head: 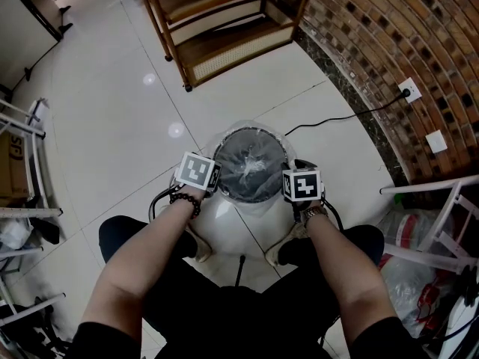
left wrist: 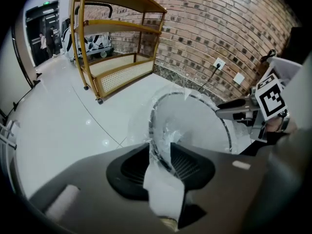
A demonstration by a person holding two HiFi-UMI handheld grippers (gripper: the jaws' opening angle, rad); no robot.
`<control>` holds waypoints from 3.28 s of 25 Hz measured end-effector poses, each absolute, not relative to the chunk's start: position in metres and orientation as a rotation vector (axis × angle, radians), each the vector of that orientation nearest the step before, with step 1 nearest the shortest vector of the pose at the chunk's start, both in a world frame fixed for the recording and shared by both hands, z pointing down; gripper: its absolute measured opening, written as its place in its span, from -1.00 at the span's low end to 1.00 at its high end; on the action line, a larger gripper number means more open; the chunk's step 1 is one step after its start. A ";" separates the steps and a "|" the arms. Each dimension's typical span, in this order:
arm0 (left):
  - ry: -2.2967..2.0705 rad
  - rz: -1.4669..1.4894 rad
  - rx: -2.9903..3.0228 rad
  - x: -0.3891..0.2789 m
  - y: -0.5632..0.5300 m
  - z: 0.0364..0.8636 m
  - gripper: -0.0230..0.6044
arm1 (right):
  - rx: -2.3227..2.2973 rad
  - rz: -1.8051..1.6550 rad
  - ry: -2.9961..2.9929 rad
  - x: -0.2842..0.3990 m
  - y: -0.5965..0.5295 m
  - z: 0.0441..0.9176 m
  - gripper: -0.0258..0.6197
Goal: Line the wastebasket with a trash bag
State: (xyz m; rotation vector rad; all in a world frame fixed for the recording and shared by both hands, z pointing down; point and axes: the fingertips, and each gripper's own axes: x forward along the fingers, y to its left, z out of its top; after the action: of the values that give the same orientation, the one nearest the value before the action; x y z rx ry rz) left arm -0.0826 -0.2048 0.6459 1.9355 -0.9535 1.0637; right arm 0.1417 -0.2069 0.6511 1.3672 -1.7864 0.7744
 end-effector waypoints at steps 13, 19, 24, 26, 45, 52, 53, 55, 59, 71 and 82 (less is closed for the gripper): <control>-0.998 0.999 2.036 -0.079 -0.209 0.620 -0.48 | 1.406 0.729 -1.794 0.149 -0.200 0.632 -0.33; -0.992 0.987 2.049 -0.075 -0.208 0.617 -0.48 | 1.349 0.770 -1.827 0.138 -0.195 0.642 -0.32; -0.987 0.996 2.052 -0.074 -0.208 0.616 -0.48 | 1.300 0.893 -1.844 0.128 -0.194 0.655 0.11; -0.991 1.016 2.037 -0.077 -0.207 0.618 -0.48 | 1.337 0.846 -1.858 0.131 -0.202 0.646 0.16; -0.898 0.941 2.346 -0.024 -0.208 0.579 -0.71 | 1.282 0.429 -2.035 0.082 -0.212 0.591 -0.61; -0.859 0.978 2.447 -0.004 -0.206 0.579 -0.92 | 1.211 0.453 -2.085 0.059 -0.206 0.596 -0.91; -0.851 0.981 2.455 -0.001 -0.205 0.580 -0.92 | 1.207 0.458 -2.091 0.057 -0.206 0.598 -0.91; -0.831 0.987 2.466 0.004 -0.203 0.583 -0.92 | 1.198 0.465 -2.102 0.052 -0.206 0.600 -0.91; -0.791 1.016 2.479 0.014 -0.197 0.593 -0.92 | 1.181 0.471 -2.124 0.042 -0.204 0.602 -0.91; -0.837 1.073 2.528 0.001 -0.181 0.585 -0.92 | 1.184 0.421 -2.143 0.035 -0.189 0.583 -0.92; -1.012 0.925 2.549 -0.034 -0.149 0.543 -0.92 | 1.318 0.394 -2.182 0.039 -0.148 0.533 -0.92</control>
State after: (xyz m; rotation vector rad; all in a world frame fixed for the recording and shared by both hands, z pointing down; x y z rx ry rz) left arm -0.0335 -0.1487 0.5426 2.5494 -1.0121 0.9255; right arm 0.0387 -0.1484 0.5329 1.3180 -2.1820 0.3936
